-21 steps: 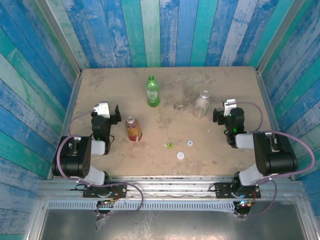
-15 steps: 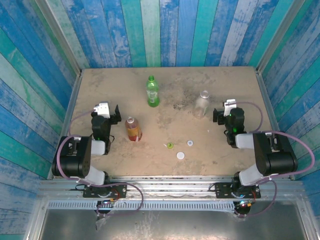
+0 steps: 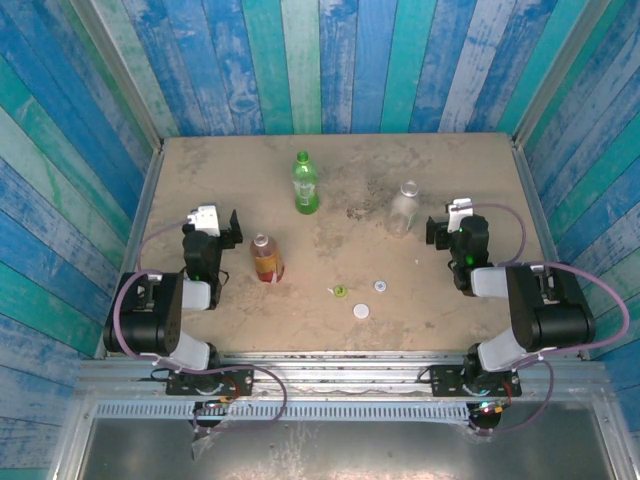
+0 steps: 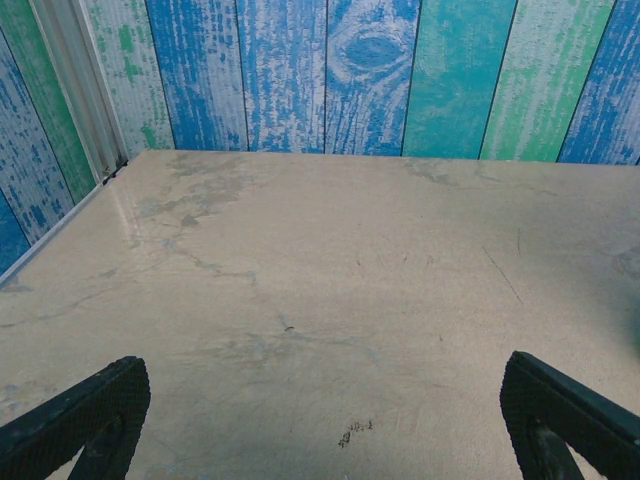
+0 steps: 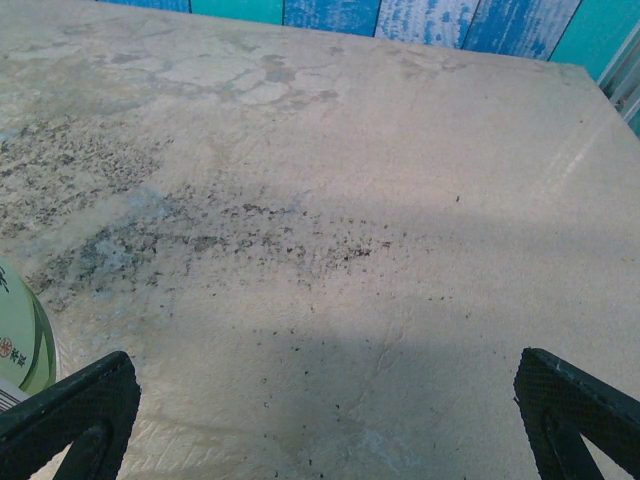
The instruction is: Screw on the bottle caps
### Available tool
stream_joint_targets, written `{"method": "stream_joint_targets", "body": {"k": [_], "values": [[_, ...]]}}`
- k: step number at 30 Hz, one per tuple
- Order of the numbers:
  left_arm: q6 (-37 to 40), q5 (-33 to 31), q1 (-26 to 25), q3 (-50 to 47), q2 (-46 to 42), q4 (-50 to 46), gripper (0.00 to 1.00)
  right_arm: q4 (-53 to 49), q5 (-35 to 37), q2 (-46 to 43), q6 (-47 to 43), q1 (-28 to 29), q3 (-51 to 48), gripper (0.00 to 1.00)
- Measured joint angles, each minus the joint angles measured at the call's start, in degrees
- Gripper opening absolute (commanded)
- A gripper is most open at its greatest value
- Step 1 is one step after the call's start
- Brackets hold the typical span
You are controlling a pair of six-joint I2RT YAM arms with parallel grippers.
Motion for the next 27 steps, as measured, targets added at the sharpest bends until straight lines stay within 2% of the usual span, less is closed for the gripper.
{"method": "stream_joint_targets", "body": {"k": [11, 16, 23, 27], "values": [[0.02, 0.33, 0.0, 0.02, -0.04, -0.92, 0.94, -0.07, -0.02, -0.42, 0.0, 0.0, -0.04, 1.0], [-0.07, 0.35, 0.0, 0.42, -1.84, -5.86, 0.94, -1.66, 0.26, -6.36, 0.11, 0.0, -0.35, 1.0], [-0.24, -2.4, -2.36, 0.52, -15.43, -13.35, 0.94, -8.61, 0.9, -19.58, 1.46, 1.36, -0.57, 1.0], [-0.22, -4.92, -5.18, 1.38, -25.81, -18.75, 0.94, -14.4, 2.25, -26.71, 2.19, 4.83, -0.55, 1.0]]}}
